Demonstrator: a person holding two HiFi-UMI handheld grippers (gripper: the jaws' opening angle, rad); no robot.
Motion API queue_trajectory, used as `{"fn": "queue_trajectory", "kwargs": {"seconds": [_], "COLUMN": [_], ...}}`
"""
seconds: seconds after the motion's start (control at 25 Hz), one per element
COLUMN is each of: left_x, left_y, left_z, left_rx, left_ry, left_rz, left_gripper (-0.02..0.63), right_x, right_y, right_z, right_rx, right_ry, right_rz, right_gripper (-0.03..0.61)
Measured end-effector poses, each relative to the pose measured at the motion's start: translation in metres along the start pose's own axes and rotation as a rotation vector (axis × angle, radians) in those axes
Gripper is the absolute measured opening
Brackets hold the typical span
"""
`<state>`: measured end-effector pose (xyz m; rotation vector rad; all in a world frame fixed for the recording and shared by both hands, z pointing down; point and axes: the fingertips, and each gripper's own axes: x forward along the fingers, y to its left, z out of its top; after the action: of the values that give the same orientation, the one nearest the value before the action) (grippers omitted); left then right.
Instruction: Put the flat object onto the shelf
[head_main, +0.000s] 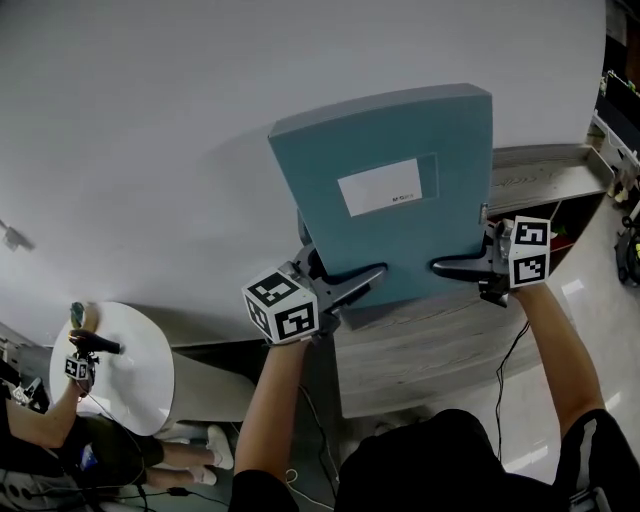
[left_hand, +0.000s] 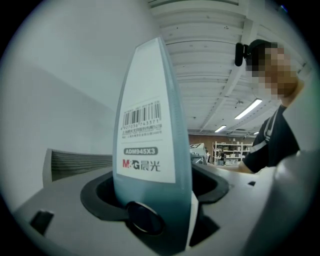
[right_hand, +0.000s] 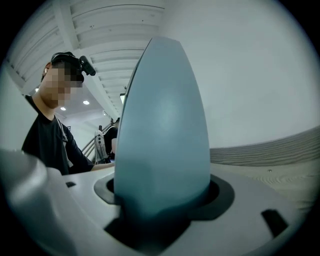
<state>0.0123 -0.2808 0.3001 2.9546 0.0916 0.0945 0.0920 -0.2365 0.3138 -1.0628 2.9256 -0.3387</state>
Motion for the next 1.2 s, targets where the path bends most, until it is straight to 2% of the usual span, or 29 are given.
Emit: {"fn": "queue_trajectory", "kwargs": {"seconds": [0.16,0.32,0.52,0.84,1.2], "left_x": [0.022,0.027,0.022,0.016,0.022], "left_y": [0.031,0.054,0.078,0.089,0.098], "left_z": [0.037,0.061,0.080,0.095,0.092], "left_rx": [0.080,0.079,0.086,0.138,0.148], "left_ry": [0.024,0.040,0.036,0.045,0.088], "left_rz": [-0.025,-0.001,0.003,0.012,0.036], "left_gripper": [0.366,0.370,0.373,0.376,0.377], "right_x": [0.000,0.009,0.026,0.037,0.037], "right_y": [-0.034,-0.056,-0.073,-0.080,-0.091], "right_z": [0.033,0.055,0.075,0.090,0.089], "right_rx": [-0.044,-0.002,-0.005,-0.058,-0.098], "right_ry": [-0.060,-0.084,-0.083,-0.090,-0.063], "right_rz": [-0.063,-0.064,-0.094,-0.121,-0.152], "right_gripper": [0.338,0.344,0.350,0.364,0.370]}}
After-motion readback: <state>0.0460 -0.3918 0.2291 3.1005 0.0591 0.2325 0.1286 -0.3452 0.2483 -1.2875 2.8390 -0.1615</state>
